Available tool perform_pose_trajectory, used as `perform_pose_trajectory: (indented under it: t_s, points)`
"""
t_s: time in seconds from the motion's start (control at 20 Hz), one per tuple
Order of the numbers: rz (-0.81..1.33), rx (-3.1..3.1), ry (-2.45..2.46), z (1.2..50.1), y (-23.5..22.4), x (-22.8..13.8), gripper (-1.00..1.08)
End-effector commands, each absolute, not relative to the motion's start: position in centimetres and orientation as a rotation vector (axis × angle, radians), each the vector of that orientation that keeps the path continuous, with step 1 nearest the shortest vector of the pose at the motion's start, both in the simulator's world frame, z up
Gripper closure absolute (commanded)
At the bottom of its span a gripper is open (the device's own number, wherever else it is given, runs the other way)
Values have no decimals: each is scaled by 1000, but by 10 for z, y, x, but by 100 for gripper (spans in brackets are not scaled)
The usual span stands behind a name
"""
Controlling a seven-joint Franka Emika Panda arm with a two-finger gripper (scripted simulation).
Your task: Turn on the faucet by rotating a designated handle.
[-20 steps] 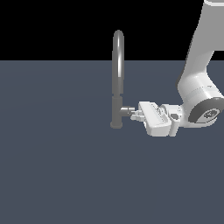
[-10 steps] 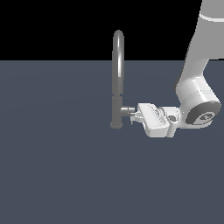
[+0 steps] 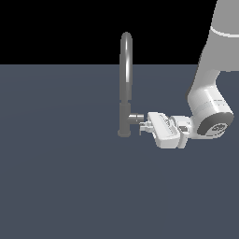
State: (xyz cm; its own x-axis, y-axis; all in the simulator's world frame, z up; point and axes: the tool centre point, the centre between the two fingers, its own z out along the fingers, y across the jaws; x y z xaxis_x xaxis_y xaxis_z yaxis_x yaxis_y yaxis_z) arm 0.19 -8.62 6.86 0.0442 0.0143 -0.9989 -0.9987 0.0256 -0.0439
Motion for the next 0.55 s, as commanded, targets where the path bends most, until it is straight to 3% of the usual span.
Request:
perform_pose_trajectory:
  t_s: [0.0,0.5]
  points:
    - [1160,-1196,1196,55,-84,9,108]
    - [1176,-1181,1224,25,-82,18,108]
